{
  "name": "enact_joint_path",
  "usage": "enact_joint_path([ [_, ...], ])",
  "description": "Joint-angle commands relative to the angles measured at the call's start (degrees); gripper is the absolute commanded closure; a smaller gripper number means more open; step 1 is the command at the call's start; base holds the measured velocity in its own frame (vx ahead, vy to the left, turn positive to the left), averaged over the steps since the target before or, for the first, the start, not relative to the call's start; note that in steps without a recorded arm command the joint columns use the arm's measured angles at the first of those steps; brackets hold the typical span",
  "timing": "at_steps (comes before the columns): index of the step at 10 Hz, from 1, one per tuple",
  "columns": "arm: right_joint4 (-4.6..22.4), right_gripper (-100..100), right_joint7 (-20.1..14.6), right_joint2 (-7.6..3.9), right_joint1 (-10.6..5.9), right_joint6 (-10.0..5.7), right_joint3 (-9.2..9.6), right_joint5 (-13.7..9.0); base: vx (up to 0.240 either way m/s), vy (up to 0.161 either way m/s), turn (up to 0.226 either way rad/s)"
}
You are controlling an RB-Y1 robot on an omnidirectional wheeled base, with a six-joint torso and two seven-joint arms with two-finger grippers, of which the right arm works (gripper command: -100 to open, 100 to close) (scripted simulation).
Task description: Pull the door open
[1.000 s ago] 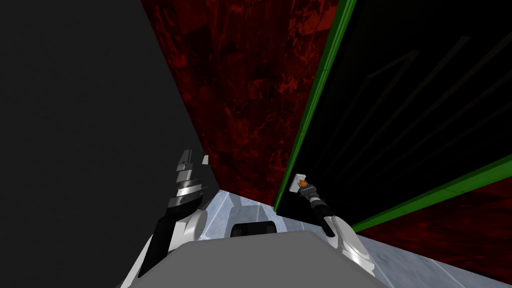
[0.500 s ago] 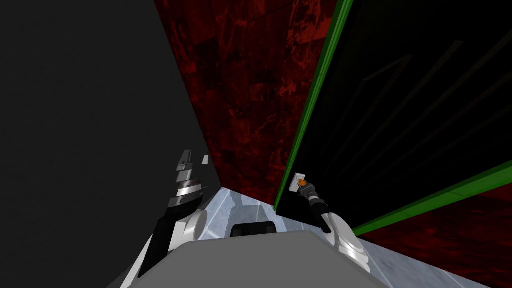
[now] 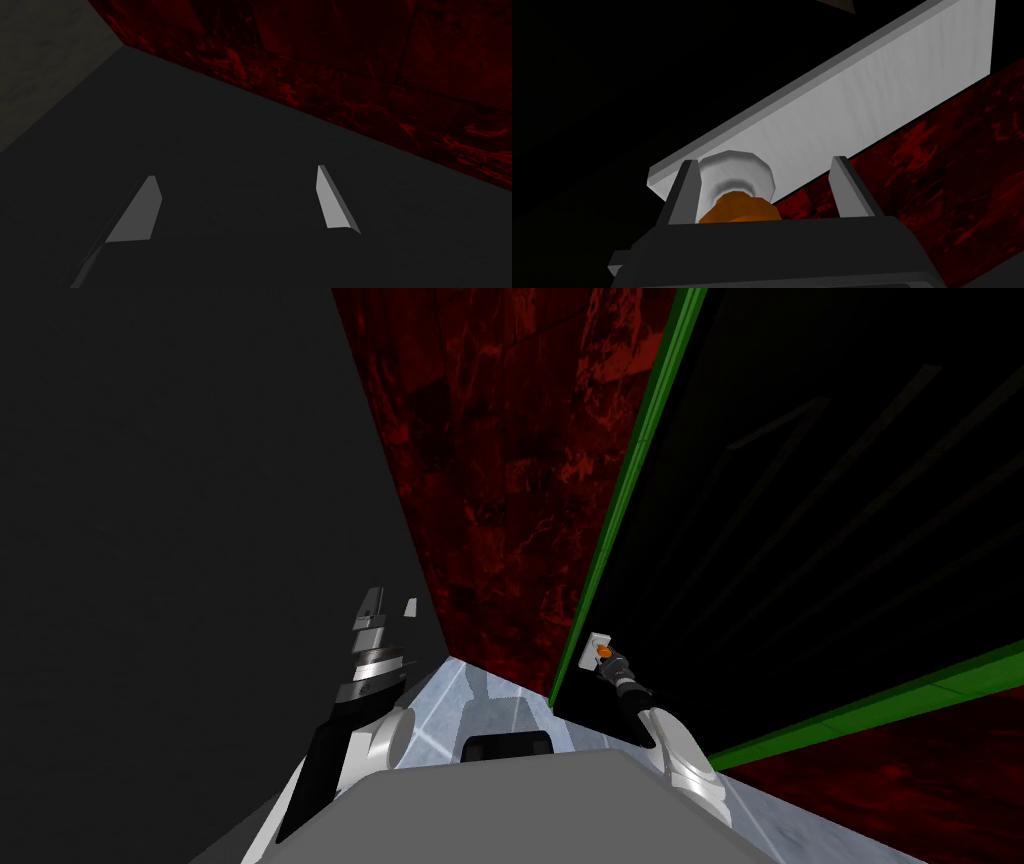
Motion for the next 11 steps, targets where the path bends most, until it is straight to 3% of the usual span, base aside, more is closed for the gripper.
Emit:
enact_joint_path([
  [1,1.04,100,2.84,0.15,0.26,1.97,1.21,2.17,-0.055,-0.024,0.111],
  [3,1.53,100,6.36,-0.55,-0.24,5.16,2.66,5.21,-0.105,-0.053,0.145],
  [4,1.53,100,7.18,-0.55,-0.24,5.28,2.66,5.56,-0.084,-0.035,0.075],
  [7,2.28,100,12.86,-1.61,-1.00,10.35,4.88,10.56,-0.087,-0.027,0.145],
  [8,2.28,100,13.69,-1.61,-1.00,10.35,4.88,10.74,-0.070,-0.023,0.077],
  [9,2.36,-100,11.37,-1.39,-1.42,9.67,4.73,9.18,-0.044,0.000,-0.045],
  [11,2.72,-100,9.56,-1.05,-2.12,8.87,4.51,6.68,-0.034,0.026,-0.072],
])
